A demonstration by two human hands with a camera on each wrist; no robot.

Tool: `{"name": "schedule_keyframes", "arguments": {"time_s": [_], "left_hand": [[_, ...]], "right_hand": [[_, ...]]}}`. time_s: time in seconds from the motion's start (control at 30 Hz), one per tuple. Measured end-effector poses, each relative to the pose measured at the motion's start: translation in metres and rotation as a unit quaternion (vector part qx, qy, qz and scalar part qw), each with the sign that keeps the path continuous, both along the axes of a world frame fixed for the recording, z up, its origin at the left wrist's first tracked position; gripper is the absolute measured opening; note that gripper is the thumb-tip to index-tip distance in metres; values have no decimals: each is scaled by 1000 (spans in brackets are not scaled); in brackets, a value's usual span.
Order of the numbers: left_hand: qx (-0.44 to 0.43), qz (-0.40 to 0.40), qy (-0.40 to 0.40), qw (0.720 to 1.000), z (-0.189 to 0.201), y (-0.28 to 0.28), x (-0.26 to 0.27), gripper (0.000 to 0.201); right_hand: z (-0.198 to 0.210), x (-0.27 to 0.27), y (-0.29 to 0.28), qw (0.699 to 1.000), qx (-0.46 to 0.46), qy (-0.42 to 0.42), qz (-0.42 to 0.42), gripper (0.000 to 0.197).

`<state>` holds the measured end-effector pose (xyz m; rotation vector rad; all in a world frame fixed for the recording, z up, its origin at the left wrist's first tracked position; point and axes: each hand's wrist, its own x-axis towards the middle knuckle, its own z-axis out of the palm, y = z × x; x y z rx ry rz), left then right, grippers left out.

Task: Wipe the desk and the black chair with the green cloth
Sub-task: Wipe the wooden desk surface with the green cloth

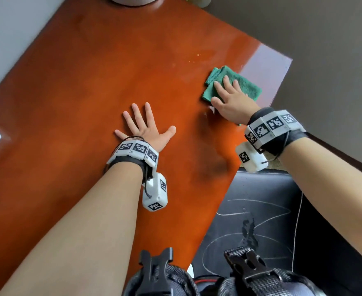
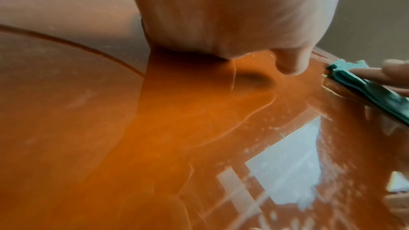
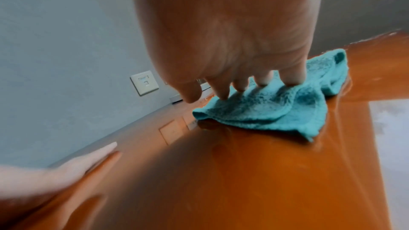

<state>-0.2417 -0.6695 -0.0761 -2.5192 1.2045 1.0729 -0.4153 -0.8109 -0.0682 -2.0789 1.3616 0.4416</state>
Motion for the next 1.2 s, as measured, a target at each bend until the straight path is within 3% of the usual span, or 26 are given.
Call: {"name": "schedule_keyframes", "arguments": {"time_s": [0.2,0.4,0.6,0.87,1.0,1.2], "left_hand": [[0,-3,6,1000,-1,0,1,91],[-2,1,12,1000,-4,-1,2,92],[-10,-1,6,1000,-5,1,1,93],[-13,1,-2,1000,-5,0,0,95],[-12,2,-1,1000,-5,-1,1,94],[-9,0,8,1000,-5,-1,2,94]], "right_hand": [[5,41,-71,990,-34,-7,-136,53],[-9,36,-113,978,-114,-11,-175,53],[-10,32,-90,988,-126,-5,-93,56],[10,32,13,992,16,2,128,53],[9,45,22,992,45,5,118,52],[-8,74,-41,1000,-12,-26,10,54]]}}
